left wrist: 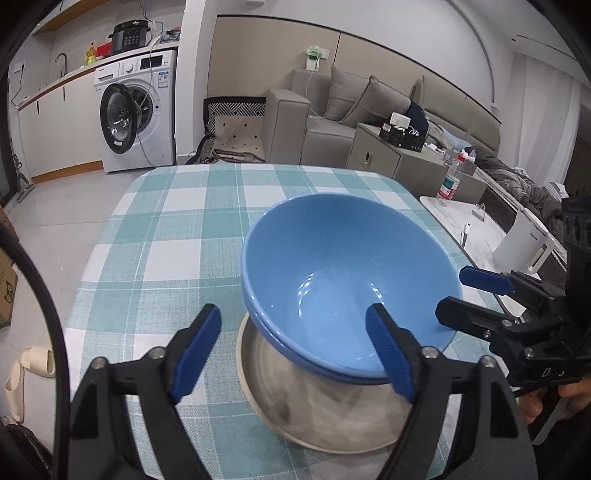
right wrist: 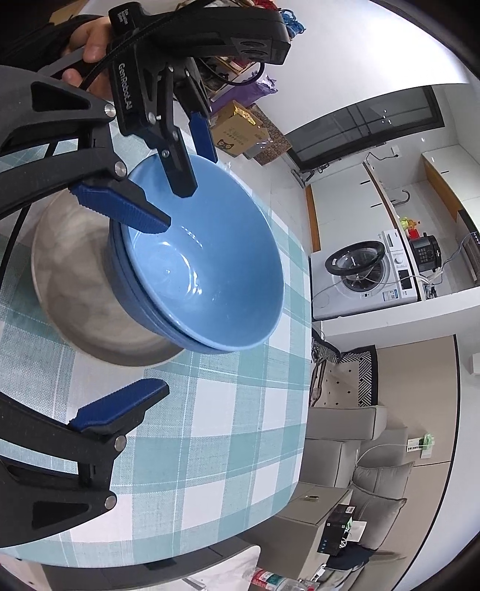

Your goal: Organize plates and bowls

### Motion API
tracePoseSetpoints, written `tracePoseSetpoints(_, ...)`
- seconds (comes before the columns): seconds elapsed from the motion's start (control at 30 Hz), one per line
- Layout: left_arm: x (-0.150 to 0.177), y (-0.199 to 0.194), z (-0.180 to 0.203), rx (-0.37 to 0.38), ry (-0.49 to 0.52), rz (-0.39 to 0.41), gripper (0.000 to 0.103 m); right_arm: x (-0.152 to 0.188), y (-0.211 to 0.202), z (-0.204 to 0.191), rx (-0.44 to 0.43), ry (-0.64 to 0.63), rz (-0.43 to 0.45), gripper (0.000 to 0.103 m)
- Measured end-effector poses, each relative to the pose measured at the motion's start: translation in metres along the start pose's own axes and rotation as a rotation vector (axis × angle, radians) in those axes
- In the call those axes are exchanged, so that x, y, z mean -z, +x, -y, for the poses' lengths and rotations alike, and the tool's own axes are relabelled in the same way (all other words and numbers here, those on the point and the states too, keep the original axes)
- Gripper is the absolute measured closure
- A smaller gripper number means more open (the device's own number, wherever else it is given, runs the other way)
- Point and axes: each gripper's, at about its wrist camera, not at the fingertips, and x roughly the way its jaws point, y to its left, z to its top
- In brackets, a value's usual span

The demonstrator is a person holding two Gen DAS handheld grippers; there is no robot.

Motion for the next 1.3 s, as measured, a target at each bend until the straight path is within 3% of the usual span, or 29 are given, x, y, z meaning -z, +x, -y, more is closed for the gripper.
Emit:
tracePoseSetpoints(0.1,0.001,-0.008,0.000,-0.002,0.010,0.024,0.013,0.002,-0.002,0.001,0.006,-0.010,0.015,0.005)
tracePoseSetpoints(0.33,0.005,-0.030,0.000,-0.019,0.036,0.112,0.000,0.007,-0.014,-0.003,-0.017,-0.050,0.080,0.001)
tracePoseSetpoints(0.67,0.017,-0.053,-0.003,-0.064,0.090,0.202,0.000,0.016,-0.054,-0.003,-0.078,-0.119,0.239,0.001)
tracePoseSetpoints(1.03,0.027,-0.053,-0.005,-0.066,0.092,0.224,0.000,0.033,-0.102,-0.004,-0.080,-0.254,0.610,0.001)
tracePoseSetpoints(1.17,0.036,-0.053,-0.007,-0.067,0.099,0.240,0.000,0.043,-0.105,0.004,-0.079,-0.267,0.668,0.001)
tracePoseSetpoints(1.3,0.045,-0.053,-0.012,-0.077,0.103,0.281,0.000,0.047,-0.101,0.018,-0.093,-0.235,0.631,0.000)
